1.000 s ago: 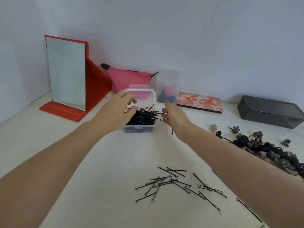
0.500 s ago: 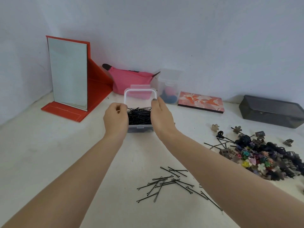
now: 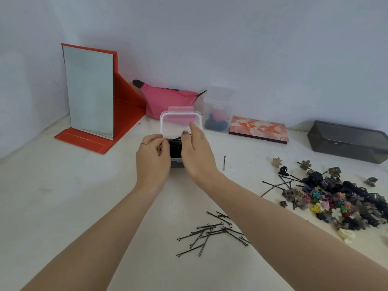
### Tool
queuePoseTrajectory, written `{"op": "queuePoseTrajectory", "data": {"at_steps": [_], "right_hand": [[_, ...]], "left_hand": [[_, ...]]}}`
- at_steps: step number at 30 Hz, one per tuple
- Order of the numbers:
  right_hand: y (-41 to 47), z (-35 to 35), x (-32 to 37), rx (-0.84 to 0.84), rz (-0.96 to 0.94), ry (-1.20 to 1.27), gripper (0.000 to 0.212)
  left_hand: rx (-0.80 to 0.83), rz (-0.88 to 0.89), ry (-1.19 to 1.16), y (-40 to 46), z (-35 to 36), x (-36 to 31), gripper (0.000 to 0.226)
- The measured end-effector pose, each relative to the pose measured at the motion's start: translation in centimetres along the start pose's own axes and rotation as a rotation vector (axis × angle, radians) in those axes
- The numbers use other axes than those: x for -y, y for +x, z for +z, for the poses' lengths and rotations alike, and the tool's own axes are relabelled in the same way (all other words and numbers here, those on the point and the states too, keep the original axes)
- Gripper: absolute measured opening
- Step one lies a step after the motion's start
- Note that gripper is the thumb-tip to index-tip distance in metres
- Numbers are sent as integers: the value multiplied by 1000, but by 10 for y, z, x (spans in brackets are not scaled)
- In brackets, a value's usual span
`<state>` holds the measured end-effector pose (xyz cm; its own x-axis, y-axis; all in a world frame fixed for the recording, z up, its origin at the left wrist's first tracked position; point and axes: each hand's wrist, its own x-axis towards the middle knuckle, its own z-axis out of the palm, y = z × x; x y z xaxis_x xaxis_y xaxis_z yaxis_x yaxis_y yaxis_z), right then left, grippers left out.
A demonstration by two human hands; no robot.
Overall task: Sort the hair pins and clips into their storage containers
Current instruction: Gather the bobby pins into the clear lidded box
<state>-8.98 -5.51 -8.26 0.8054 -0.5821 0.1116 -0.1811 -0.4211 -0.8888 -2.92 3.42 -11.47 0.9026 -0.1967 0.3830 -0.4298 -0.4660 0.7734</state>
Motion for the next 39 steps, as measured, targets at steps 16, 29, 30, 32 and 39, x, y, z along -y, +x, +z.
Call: {"op": "queuePoseTrajectory", "data": {"at_steps": [16,29,30,32,39], "right_hand": [[13,-28,-15,-80,79,98,28],[10,-37,-19,-25,-18,34,30],[8,-37,-21,-21,-39,20,30],[3,-37,-23,10,-98,-26,30],[-2,-40,-26,13,-73,-10,42]], "left_hand": [[251,38,4,3,8,-1,34],[355,187,153,16,7,4,34],[377,162,155,16,6,1,36],[410,187,236,13,4,-4,37],[445,247,255,10,3,-8,38]]}}
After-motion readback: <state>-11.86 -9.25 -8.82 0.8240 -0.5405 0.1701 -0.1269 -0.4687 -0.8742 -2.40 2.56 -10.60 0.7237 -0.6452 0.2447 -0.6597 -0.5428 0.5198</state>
